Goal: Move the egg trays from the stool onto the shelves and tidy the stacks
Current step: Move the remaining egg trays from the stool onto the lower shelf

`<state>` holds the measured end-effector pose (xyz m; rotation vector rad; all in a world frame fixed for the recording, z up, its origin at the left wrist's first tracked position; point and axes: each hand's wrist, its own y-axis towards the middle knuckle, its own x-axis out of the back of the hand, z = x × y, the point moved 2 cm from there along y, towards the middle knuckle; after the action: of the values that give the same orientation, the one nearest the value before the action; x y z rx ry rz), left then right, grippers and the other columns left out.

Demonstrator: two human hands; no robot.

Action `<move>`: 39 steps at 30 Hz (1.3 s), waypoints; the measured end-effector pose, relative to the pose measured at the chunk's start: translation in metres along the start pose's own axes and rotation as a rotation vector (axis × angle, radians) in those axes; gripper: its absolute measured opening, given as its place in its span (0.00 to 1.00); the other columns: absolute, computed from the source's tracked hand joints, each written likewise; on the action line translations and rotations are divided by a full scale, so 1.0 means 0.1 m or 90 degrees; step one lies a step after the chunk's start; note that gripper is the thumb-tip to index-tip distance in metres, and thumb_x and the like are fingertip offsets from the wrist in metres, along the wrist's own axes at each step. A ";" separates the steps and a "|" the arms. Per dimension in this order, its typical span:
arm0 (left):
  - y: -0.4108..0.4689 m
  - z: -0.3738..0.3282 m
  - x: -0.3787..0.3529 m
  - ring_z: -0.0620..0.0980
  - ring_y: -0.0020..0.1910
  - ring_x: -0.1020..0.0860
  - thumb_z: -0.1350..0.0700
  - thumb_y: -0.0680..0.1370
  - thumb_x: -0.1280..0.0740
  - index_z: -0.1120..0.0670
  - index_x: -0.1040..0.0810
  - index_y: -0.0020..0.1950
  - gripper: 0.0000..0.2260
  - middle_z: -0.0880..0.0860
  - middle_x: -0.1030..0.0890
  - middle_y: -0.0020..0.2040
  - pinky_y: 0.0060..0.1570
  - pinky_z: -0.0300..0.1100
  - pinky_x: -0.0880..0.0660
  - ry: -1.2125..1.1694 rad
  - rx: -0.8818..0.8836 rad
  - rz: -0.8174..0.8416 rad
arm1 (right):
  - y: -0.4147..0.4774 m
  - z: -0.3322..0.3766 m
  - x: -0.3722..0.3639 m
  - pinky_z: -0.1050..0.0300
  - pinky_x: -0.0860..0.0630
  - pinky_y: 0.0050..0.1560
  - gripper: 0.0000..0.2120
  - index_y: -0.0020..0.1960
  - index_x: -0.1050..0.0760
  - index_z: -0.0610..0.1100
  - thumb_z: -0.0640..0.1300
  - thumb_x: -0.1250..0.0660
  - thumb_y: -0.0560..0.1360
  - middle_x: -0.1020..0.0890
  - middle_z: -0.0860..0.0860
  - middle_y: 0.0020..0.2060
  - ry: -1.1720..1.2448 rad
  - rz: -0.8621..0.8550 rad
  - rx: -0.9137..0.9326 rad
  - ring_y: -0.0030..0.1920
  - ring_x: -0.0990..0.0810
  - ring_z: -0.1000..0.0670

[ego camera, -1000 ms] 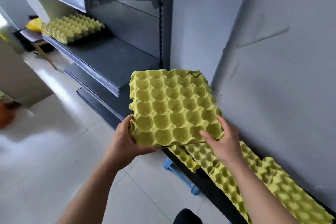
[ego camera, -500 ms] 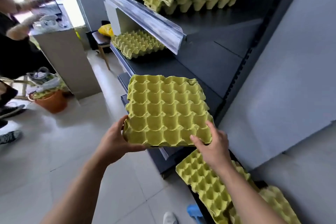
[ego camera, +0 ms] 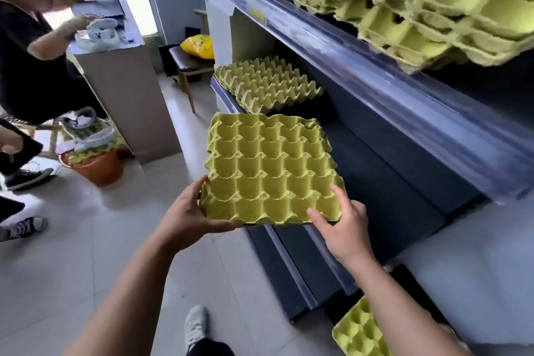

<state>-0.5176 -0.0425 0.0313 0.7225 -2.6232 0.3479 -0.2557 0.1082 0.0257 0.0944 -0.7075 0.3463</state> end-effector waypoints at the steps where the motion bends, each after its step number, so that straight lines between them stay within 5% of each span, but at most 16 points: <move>1: 0.15 0.03 0.15 0.35 0.57 0.26 0.54 0.56 0.16 0.45 0.34 0.73 0.49 0.44 0.24 0.61 0.55 0.34 0.27 0.009 -0.001 0.006 | 0.08 0.11 -0.12 0.51 0.35 0.64 0.34 0.72 0.38 0.58 0.59 0.30 0.70 0.35 0.47 0.62 0.009 -0.010 -0.006 0.64 0.35 0.46; 4: 0.59 0.12 0.59 0.43 0.61 0.26 0.47 0.53 0.16 0.43 0.37 0.74 0.53 0.44 0.25 0.63 0.62 0.44 0.27 0.034 -0.002 0.043 | 0.26 0.45 -0.49 0.49 0.35 0.66 0.33 0.72 0.37 0.58 0.57 0.29 0.70 0.35 0.47 0.63 0.028 -0.045 -0.038 0.65 0.36 0.46; 10: 1.41 0.15 1.25 0.44 0.62 0.25 0.44 0.49 0.18 0.39 0.38 0.74 0.55 0.42 0.25 0.63 0.62 0.46 0.26 0.015 -0.016 0.099 | 0.64 1.01 -1.02 0.49 0.34 0.64 0.34 0.72 0.38 0.59 0.57 0.29 0.70 0.35 0.48 0.64 0.051 -0.093 -0.082 0.66 0.37 0.48; 13: 1.80 0.12 1.38 0.42 0.59 0.23 0.51 0.54 0.16 0.34 0.35 0.67 0.47 0.43 0.23 0.60 0.59 0.42 0.25 -0.020 -0.024 0.126 | 0.89 1.20 -1.15 0.48 0.34 0.66 0.34 0.72 0.38 0.58 0.56 0.28 0.69 0.35 0.47 0.63 0.052 -0.125 -0.084 0.66 0.36 0.48; 17: 2.37 0.06 1.43 0.43 0.57 0.23 0.50 0.56 0.16 0.39 0.34 0.68 0.45 0.44 0.23 0.60 0.56 0.41 0.23 -0.010 -0.055 0.145 | 1.34 1.36 -1.23 0.46 0.35 0.67 0.35 0.72 0.38 0.58 0.56 0.28 0.69 0.34 0.46 0.63 0.043 -0.158 -0.096 0.65 0.36 0.47; 20: 2.81 -0.01 1.41 0.39 0.55 0.23 0.53 0.58 0.16 0.44 0.34 0.70 0.45 0.42 0.24 0.59 0.50 0.29 0.26 -0.006 -0.069 0.158 | 1.67 1.43 -1.28 0.47 0.33 0.65 0.34 0.72 0.38 0.60 0.57 0.28 0.69 0.35 0.47 0.63 0.056 -0.175 -0.118 0.65 0.34 0.46; 24: 3.41 -0.14 1.34 0.38 0.56 0.23 0.51 0.55 0.16 0.46 0.34 0.71 0.48 0.41 0.24 0.59 0.55 0.34 0.25 -0.007 -0.083 0.185 | 2.13 1.46 -1.32 0.43 0.33 0.65 0.34 0.71 0.39 0.61 0.59 0.29 0.69 0.34 0.44 0.63 0.042 -0.201 -0.149 0.66 0.35 0.43; 28: 3.93 -0.25 1.26 0.45 0.65 0.34 0.47 0.56 0.17 0.45 0.41 0.76 0.54 0.47 0.38 0.66 0.71 0.45 0.36 0.044 -0.095 0.181 | 2.49 1.48 -1.34 0.39 0.34 0.65 0.35 0.71 0.40 0.62 0.61 0.30 0.68 0.34 0.40 0.64 0.030 -0.226 -0.180 0.67 0.36 0.40; 39: 5.09 -0.41 1.11 0.50 0.67 0.30 0.43 0.54 0.20 0.46 0.38 0.76 0.53 0.51 0.34 0.73 0.68 0.46 0.33 0.090 -0.140 0.311 | 2.98 1.69 -1.63 0.45 0.34 0.64 0.34 0.70 0.35 0.57 0.61 0.29 0.68 0.31 0.42 0.59 -0.020 -0.331 -0.302 0.62 0.34 0.41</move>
<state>-0.8645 0.3484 0.0494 -0.0208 -2.6177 0.2270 -0.5778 0.3085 0.0385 -0.1673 -0.7513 -0.3234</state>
